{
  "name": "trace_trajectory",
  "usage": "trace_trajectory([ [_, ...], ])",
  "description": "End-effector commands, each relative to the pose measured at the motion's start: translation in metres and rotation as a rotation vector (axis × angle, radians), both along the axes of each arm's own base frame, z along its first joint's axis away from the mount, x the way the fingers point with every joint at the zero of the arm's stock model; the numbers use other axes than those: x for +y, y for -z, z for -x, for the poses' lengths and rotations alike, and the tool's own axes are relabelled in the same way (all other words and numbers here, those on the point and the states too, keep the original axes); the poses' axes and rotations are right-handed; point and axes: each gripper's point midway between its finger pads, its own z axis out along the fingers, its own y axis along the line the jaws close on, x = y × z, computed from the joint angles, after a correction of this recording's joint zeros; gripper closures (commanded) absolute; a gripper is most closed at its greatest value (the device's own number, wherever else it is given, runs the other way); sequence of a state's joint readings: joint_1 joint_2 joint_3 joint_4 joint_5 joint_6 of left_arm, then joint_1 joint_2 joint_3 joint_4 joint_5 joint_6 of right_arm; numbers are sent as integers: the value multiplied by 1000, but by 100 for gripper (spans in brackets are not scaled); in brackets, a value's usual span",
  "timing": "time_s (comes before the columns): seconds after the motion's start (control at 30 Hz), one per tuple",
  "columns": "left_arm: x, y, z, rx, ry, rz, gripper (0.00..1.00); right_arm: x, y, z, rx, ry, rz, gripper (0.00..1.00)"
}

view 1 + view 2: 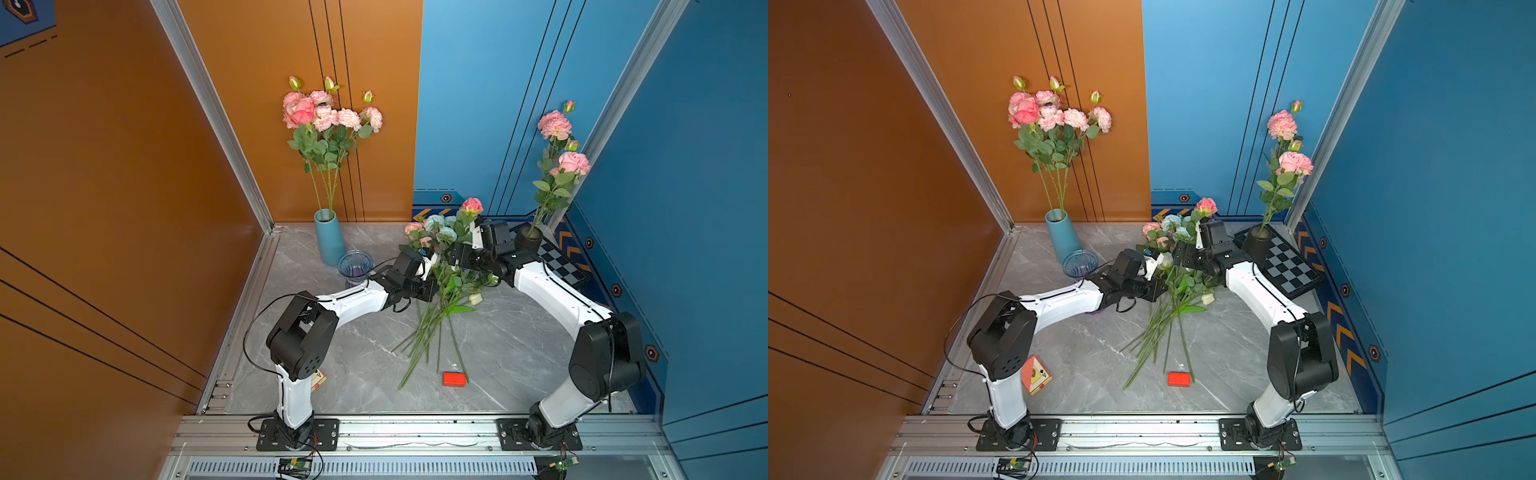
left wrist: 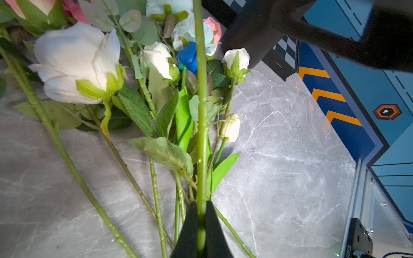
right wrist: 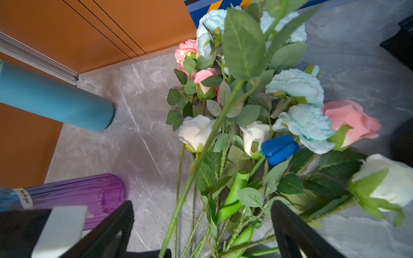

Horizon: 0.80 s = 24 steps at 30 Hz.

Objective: Place the pink flowers into the vase
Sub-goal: Pick up the flower at the center of the board.

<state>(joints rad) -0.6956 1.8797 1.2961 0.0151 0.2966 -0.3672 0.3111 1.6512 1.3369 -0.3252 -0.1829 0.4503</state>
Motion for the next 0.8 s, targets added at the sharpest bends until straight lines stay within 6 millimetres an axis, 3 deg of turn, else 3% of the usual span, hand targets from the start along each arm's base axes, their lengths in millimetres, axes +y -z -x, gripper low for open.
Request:
trace_trajectory([
  [0.0, -6, -26, 4, -61, 3, 56, 100, 3, -5, -12, 10, 23, -48, 8],
  [0.2, -9, -33, 9, -79, 1, 68, 100, 4, 0, -30, 44, 63, -102, 23],
  [0.37, -11, -32, 10, -77, 5, 67, 100, 7, -4, -39, 39, 72, -138, 42],
  [0.53, -9, -28, 9, -76, -1, 59, 100, 8, -8, -42, 32, 73, -149, 67],
  [0.77, -7, -19, 4, -63, -12, 53, 100, 10, -11, -40, 33, 67, -162, 89],
])
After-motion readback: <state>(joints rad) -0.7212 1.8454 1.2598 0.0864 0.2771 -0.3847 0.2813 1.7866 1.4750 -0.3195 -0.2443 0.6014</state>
